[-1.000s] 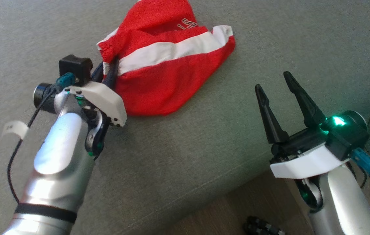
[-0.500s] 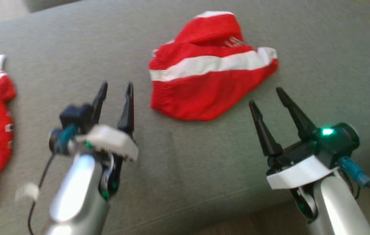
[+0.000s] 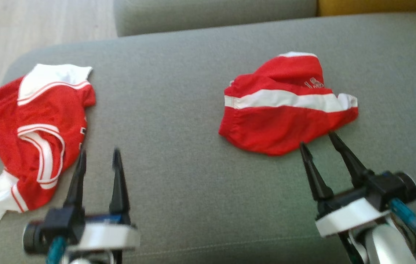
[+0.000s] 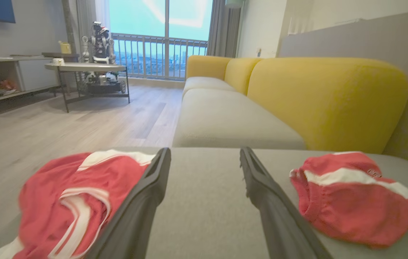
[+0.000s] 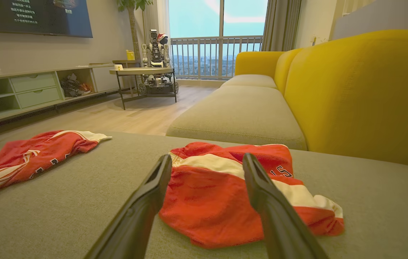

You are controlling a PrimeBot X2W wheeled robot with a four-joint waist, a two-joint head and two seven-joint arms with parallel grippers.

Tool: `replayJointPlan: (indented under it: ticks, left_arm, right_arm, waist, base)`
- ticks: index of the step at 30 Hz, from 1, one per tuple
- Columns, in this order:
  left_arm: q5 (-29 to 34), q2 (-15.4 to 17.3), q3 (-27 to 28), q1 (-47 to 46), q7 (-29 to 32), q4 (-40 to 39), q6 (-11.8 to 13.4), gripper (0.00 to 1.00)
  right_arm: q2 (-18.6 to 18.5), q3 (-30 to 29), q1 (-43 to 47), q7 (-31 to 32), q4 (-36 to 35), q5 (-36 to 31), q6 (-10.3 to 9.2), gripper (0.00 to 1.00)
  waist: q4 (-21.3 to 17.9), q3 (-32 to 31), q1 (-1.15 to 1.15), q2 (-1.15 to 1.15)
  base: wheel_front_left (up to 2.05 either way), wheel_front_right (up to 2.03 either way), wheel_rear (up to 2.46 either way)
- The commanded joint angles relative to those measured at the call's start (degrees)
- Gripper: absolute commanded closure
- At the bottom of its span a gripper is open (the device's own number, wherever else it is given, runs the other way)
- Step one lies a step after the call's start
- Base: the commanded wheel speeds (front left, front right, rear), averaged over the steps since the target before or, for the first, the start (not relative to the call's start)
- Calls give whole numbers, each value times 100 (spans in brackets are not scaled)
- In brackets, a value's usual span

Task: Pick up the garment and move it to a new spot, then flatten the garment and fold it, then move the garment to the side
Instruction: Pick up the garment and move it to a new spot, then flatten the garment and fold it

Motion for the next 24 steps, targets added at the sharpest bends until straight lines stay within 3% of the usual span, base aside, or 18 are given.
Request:
replayJointPlan:
  ticks: [1, 8, 24]
  left_arm:
    - [122, -15, 226, -15, -28, -214, 20, 0]
    - [245, -47, 370, 415, -29, 92, -124, 0]
    - [309, -75, 467, 383, -29, 318, -253, 0]
  right_arm:
    - [5, 21, 47, -37, -173, -50, -1, 0]
    - [5, -52, 502, -37, -117, -209, -1, 0]
    - [5, 52, 532, -37, -69, -186, -1, 0]
  waist:
    - [152, -211, 1, 0]
    - [215, -402, 1, 0]
    - [101, -501, 1, 0]
  base:
    - [0, 0, 0]
    - [0, 0, 0]
    - [0, 0, 0]
